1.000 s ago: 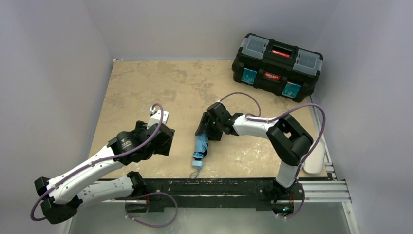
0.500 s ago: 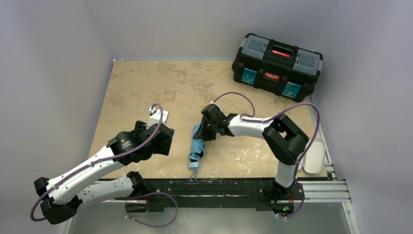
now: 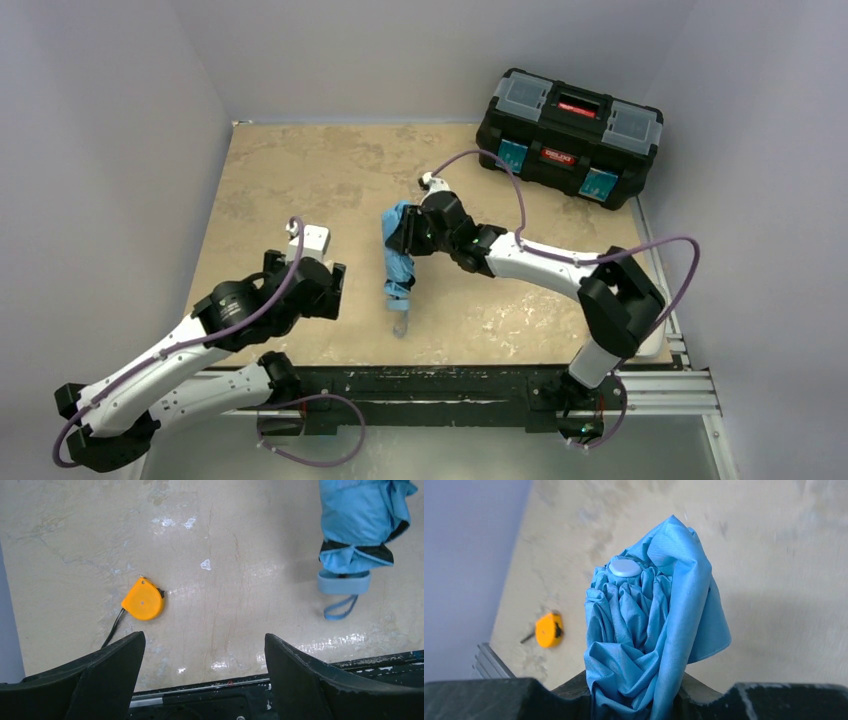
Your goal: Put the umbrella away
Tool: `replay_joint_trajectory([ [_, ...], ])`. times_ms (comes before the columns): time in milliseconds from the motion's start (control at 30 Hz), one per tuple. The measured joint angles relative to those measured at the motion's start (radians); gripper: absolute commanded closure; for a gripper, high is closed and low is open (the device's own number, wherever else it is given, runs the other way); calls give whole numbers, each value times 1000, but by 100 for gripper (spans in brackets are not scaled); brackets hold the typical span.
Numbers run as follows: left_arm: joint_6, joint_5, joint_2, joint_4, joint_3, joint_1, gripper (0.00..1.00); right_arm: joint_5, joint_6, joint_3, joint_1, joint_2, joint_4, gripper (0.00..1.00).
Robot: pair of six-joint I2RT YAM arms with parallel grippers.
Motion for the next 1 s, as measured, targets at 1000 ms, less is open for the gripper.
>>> replay_joint_trajectory([
  [1000,24,40,-105,4,-9,0,15,255,-684,-490,75,79,1519,100],
])
